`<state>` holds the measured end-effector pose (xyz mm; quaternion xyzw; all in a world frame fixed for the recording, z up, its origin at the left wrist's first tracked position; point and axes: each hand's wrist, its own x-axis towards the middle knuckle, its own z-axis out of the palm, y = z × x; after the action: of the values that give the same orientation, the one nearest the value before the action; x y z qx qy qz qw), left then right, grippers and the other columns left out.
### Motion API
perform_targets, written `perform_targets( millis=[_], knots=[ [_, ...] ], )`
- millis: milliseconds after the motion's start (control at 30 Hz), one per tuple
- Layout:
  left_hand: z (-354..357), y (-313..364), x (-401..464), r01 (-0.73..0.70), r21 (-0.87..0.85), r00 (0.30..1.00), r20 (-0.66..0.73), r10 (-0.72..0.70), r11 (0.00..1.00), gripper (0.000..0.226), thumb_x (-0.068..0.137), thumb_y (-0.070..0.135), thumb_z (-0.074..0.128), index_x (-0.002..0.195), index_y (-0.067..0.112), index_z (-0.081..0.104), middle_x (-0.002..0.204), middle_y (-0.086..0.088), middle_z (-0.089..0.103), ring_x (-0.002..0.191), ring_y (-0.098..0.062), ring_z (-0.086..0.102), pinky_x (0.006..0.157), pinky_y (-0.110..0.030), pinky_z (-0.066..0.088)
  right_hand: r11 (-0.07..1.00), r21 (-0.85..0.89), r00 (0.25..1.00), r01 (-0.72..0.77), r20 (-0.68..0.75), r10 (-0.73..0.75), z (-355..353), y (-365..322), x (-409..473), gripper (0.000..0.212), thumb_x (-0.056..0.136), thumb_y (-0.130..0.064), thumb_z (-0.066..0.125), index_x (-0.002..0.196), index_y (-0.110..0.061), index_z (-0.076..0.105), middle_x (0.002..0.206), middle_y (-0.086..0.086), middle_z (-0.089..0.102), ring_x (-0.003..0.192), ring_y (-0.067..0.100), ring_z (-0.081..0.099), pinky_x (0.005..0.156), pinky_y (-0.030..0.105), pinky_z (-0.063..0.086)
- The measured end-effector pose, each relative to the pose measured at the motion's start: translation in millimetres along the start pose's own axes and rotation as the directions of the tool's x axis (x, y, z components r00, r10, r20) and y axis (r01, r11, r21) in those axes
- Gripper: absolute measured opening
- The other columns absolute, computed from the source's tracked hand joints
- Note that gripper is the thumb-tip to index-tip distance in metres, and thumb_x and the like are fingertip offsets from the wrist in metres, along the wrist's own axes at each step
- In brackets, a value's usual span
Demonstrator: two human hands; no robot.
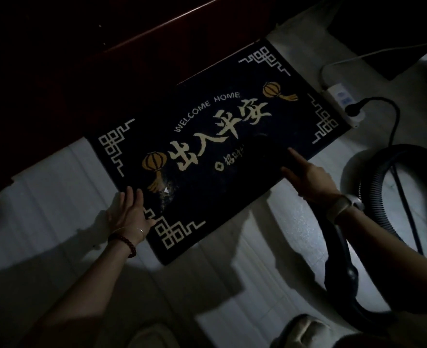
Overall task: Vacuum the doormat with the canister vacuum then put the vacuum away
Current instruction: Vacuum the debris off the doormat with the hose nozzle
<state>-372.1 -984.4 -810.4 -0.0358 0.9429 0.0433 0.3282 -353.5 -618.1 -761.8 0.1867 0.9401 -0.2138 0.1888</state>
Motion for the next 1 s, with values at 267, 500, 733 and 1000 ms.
perform_targets(
  millis=[267, 500, 733, 1000],
  knots=[
    [-4, 5, -3, 0.005, 0.038, 1.000, 0.005, -0.006, 0.999, 0.085, 0.090, 0.033, 0.057, 0.149, 0.013, -0.001, 0.157, -0.007, -0.011, 0.145, -0.026, -0.008, 0.115, -0.046, 0.013, 0.977, -0.055, 0.963, 0.208, 0.183, -0.195, 37, -35, -61, 0.060, 0.095, -0.043, 0.040, 0.146, -0.037, 0.009, 0.118, 0.013, 0.062, 0.099, 0.033, 0.060, 0.079, 0.036, 0.046],
    [-5, 9, -5, 0.020, 0.049, 1.000, -0.007, -0.020, 0.999, 0.083, 0.090, 0.030, 0.058, 0.149, 0.011, 0.003, 0.157, -0.009, -0.006, 0.145, -0.026, -0.007, 0.117, -0.046, 0.013, 1.000, 0.000, 0.998, 0.016, -0.055, -0.016, 11, 2, -32, 0.059, 0.093, -0.045, 0.044, 0.146, -0.034, 0.020, 0.125, 0.016, 0.059, 0.104, 0.036, 0.059, 0.078, 0.036, 0.046],
    [11, 68, -25, -0.338, 0.073, 0.923, -0.170, 0.346, 0.938, 0.071, 0.093, 0.029, 0.049, 0.149, 0.020, 0.006, 0.158, -0.004, -0.005, 0.145, -0.022, -0.008, 0.117, -0.047, 0.003, 0.983, -0.172, 0.996, 0.057, -0.055, -0.067, 14, 12, -48, 0.072, 0.090, -0.050, 0.047, 0.147, -0.033, 0.007, 0.124, 0.008, 0.052, 0.097, 0.029, 0.058, 0.068, 0.030, 0.040],
    [24, 136, 1, -0.420, 0.203, 0.906, 0.030, 0.423, 0.885, 0.076, 0.093, 0.049, 0.041, 0.148, 0.027, -0.006, 0.156, -0.003, -0.018, 0.144, -0.024, -0.015, 0.116, -0.049, 0.000, 0.945, 0.318, 0.993, -0.081, 0.109, 0.049, 9, 43, -76, 0.061, 0.087, -0.040, 0.057, 0.139, -0.025, 0.029, 0.113, 0.011, 0.060, 0.064, 0.023, 0.062, 0.070, 0.042, 0.056]
  ],
)
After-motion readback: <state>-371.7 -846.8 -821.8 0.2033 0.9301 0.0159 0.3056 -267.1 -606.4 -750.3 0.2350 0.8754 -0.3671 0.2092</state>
